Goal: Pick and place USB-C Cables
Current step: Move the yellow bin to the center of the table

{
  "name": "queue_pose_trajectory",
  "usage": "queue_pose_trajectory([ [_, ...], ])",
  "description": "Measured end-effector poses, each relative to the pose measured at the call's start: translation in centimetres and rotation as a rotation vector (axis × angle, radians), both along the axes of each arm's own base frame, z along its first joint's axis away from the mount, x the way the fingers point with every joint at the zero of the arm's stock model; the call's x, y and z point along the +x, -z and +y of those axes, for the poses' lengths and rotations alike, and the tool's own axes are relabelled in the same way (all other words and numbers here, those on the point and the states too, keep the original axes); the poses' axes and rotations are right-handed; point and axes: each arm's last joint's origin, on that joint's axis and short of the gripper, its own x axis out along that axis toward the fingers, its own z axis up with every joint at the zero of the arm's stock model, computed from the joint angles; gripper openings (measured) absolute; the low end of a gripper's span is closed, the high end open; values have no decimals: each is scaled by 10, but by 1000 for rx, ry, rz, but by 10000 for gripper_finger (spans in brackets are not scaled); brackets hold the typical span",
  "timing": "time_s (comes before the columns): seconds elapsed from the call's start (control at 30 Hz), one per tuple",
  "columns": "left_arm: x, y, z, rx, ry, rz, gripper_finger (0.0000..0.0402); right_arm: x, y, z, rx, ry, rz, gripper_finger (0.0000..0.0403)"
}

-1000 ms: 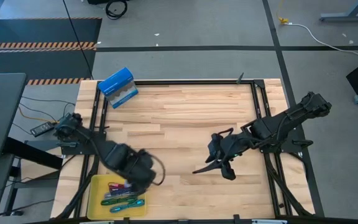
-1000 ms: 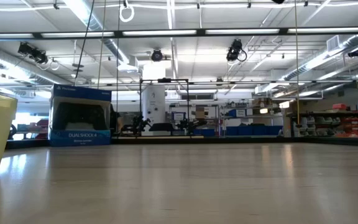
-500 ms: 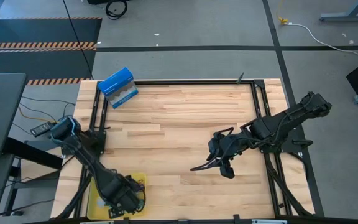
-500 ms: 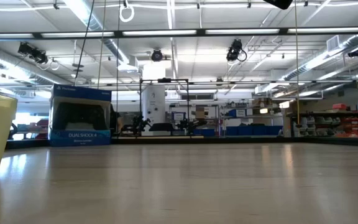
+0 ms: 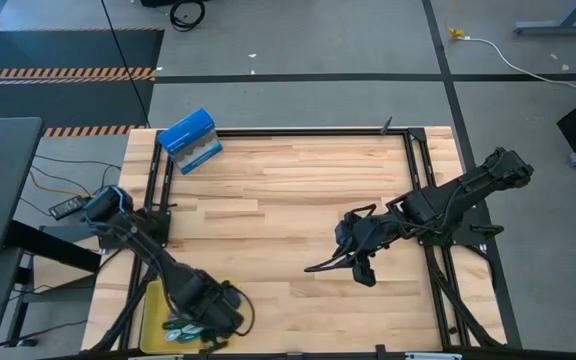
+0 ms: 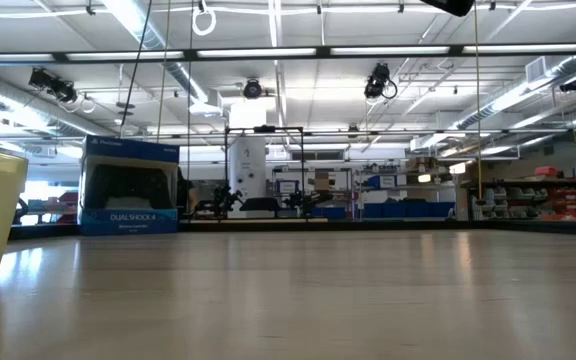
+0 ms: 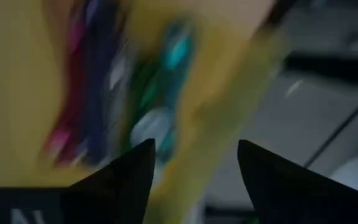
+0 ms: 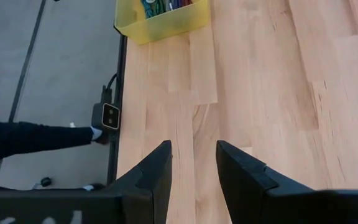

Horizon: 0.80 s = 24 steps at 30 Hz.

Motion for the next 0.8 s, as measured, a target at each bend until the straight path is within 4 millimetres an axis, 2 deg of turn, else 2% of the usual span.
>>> queue_pose_trajectory([
  [0.13,24,-10,-2,-44,-120,-200,238,0,0,0,-2,8,0,131],
  [0.27,29,4,6,14,-119,-121,221,0,0,-1,-6,31,-2,131],
  [0.4,20,8,16,109,-94,-17,202,0,1,-1,-21,20,2,131],
  [0.6,0,7,28,239,144,93,186,-1,3,-4,-29,8,32,131],
  [0.8,-16,8,30,432,429,67,189,-1,3,-6,-13,25,46,131],
])
